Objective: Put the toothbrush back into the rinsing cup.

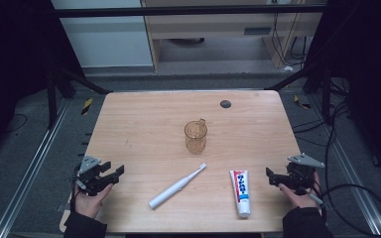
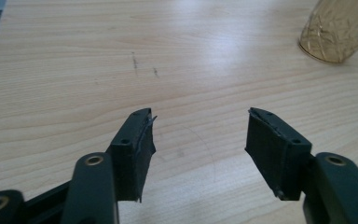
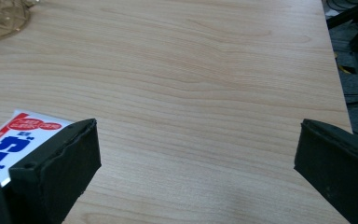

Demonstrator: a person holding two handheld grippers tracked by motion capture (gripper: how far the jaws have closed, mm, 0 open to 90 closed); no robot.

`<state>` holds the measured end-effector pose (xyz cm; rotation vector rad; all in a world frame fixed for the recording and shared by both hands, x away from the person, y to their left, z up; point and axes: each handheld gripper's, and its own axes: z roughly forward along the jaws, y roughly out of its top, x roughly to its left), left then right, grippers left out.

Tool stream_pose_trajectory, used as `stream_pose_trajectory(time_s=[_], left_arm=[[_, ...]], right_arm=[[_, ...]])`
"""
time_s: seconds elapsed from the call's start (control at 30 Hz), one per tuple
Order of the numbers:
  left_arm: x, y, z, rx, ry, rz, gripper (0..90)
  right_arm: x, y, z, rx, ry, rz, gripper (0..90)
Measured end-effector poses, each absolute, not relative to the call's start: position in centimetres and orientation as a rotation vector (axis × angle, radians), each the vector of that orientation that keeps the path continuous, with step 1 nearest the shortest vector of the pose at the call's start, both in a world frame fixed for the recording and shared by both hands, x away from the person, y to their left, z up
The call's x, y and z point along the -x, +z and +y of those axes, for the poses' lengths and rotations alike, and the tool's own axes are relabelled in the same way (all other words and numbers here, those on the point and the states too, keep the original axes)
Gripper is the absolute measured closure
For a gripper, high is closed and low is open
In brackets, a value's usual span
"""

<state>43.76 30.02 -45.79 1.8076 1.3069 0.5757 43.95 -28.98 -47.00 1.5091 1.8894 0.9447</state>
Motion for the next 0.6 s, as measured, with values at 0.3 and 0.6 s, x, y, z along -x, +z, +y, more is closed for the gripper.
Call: stream_pose_trajectory(time_s=[0.3,0.6], left_arm=[[-43.1,-45.7,28.4,-1.893,0.508,1.238,55.5],[-42.6,-46.0,26.1,-1.983,0.446,1.158,66.5]], right_arm=[[-43.1,-47.1,-28.4,-1.457,0.968,1.902,12.9],[-42.8,-47.3,-27.7,-1.43,0.993,1.939,20.8]])
